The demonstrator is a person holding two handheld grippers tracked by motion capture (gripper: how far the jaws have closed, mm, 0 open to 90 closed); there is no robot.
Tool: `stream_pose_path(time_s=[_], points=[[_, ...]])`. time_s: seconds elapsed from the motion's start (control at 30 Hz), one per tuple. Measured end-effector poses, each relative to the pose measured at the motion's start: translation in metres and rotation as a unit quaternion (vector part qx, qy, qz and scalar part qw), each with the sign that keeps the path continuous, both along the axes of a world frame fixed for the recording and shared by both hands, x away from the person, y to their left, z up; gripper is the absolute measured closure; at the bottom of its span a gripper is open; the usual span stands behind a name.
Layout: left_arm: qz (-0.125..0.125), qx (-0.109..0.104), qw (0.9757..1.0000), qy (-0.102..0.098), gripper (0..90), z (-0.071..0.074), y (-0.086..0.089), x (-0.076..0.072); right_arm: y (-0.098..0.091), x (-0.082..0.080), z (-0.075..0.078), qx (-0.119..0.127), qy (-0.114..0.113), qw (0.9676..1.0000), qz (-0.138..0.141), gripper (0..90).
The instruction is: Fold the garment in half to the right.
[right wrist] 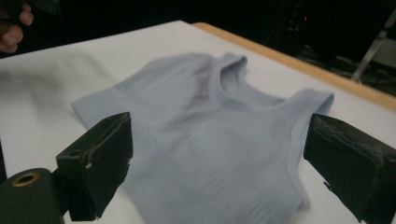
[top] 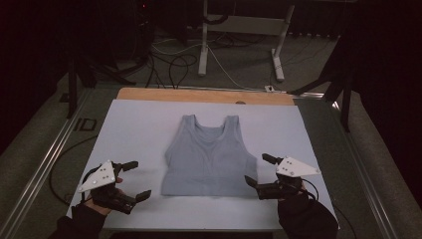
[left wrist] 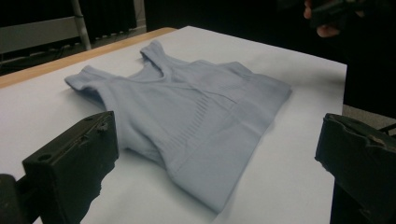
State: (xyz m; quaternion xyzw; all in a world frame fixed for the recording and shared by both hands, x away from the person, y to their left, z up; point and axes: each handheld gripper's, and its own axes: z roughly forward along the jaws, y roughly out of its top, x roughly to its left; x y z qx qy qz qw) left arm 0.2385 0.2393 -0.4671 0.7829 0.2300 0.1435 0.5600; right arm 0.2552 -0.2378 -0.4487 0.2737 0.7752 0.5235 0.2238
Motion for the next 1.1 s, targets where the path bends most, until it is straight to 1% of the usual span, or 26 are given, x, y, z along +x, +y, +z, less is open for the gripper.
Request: stream_pose_path(time_s=[0.07, 0.13, 0.2, 0.33, 0.43, 0.57, 0.63, 0.73, 0.8, 0.9, 1.0, 1.03, 1.07, 1.1], points=[[-0.005, 0.002, 1.0000, 0.000, 0.0, 0.002, -0.003, 0.001, 0.004, 0.004, 0.005, -0.002, -0.007, 1.0000, 0.005, 8.1], [-0.010, 0.005, 0.9999, 0.004, 0.0, 0.004, -0.006, 0.003, 0.009, 0.009, 0.010, 0.003, -0.011, 0.9999, 0.010, 8.1], [-0.010, 0.008, 0.9999, 0.004, 0.0, 0.006, -0.008, 0.004, 0.014, 0.014, 0.015, 0.005, -0.014, 0.9998, 0.015, 8.1], [-0.009, 0.006, 0.9999, 0.008, 0.0, 0.007, -0.012, 0.008, 0.028, 0.024, 0.022, 0.000, -0.019, 0.9995, 0.024, 8.1], [-0.007, 0.012, 0.9999, 0.010, 0.0, 0.007, -0.016, 0.009, 0.038, 0.032, 0.025, -0.001, -0.020, 0.9992, 0.035, 8.1], [-0.001, 0.014, 0.9998, 0.014, 0.0, 0.008, -0.018, 0.011, 0.050, 0.039, 0.026, 0.003, -0.018, 0.9988, 0.046, 8.1], [0.000, 0.017, 0.9997, 0.017, 0.0, 0.008, -0.019, 0.012, 0.056, 0.043, 0.027, 0.000, -0.015, 0.9986, 0.050, 8.1], [0.009, 0.019, 0.9995, 0.023, 0.0, 0.008, -0.020, 0.013, 0.064, 0.049, 0.027, -0.002, -0.014, 0.9984, 0.055, 8.1], [0.016, 0.025, 0.9993, 0.024, 0.0, 0.008, -0.021, 0.014, 0.068, 0.053, 0.028, -0.003, -0.014, 0.9982, 0.058, 8.1], [0.026, 0.031, 0.9986, 0.033, 0.0, 0.006, -0.024, 0.016, 0.075, 0.060, 0.029, -0.005, -0.016, 0.9980, 0.061, 8.1], [0.031, 0.033, 0.9983, 0.035, 0.0, 0.005, -0.026, 0.017, 0.082, 0.067, 0.028, -0.010, -0.017, 0.9977, 0.064, 8.1], [0.031, 0.033, 0.9983, 0.035, 0.0, 0.005, -0.026, 0.017, 0.082, 0.067, 0.028, -0.010, -0.017, 0.9977, 0.064, 8.1], [0.032, 0.035, 0.9982, 0.037, 0.0, 0.005, -0.026, 0.017, 0.085, 0.071, 0.026, -0.003, -0.016, 0.9977, 0.067, 8.1], [0.041, 0.047, 0.9973, 0.037, 0.0, 0.004, -0.029, 0.018, 0.087, 0.073, 0.025, 0.004, -0.014, 0.9976, 0.067, 8.1]])
